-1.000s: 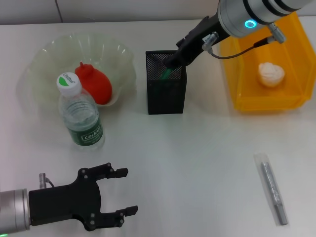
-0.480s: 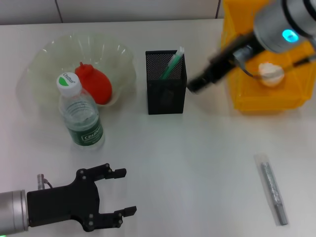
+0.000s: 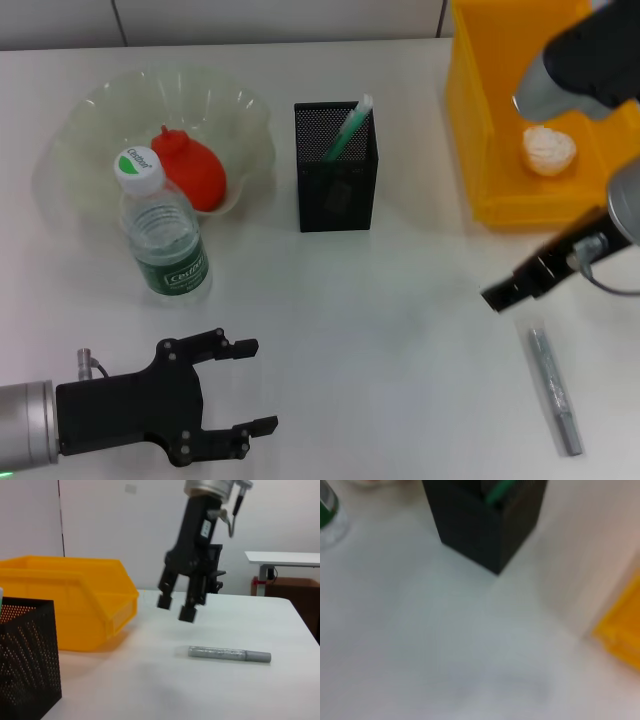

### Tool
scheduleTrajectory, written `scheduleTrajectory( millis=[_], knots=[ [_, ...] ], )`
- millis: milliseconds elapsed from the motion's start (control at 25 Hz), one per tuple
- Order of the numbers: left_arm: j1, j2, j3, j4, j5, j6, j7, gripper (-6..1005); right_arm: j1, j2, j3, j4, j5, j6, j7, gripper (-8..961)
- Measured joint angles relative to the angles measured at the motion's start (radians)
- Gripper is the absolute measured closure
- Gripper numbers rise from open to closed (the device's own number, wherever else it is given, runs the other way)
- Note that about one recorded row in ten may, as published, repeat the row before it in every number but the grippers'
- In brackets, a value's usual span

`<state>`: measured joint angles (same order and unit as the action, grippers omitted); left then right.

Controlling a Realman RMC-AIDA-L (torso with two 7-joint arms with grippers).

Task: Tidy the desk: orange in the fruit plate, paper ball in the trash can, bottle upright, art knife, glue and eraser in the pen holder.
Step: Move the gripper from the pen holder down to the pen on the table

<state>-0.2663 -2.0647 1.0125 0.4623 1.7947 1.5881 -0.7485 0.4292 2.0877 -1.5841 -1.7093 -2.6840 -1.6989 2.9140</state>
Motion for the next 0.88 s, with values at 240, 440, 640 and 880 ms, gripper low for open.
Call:
scheduleTrajectory(
  millis=[240,440,640,880],
  knots=[
    [-0.001,0.0,0.0,0.0,0.0,0.001,0.0,197,-0.054,-0.001,0.0,0.019,-0.012,0.009,0.001,153],
    [-0.001,0.0,0.0,-0.001,0.0,0.004,0.0,197,-0.073,0.0,-0.003,0.063,-0.037,0.027,0.001,166],
    [-0.001,0.0,0.0,-0.002,0.0,0.004,0.0,197,-0.07,0.0,-0.038,0.127,-0.035,0.074,0.001,178],
    [-0.001,0.0,0.0,0.001,0.0,0.004,0.0,197,-0.059,0.0,-0.062,0.172,-0.035,0.099,0.004,193]
  ],
)
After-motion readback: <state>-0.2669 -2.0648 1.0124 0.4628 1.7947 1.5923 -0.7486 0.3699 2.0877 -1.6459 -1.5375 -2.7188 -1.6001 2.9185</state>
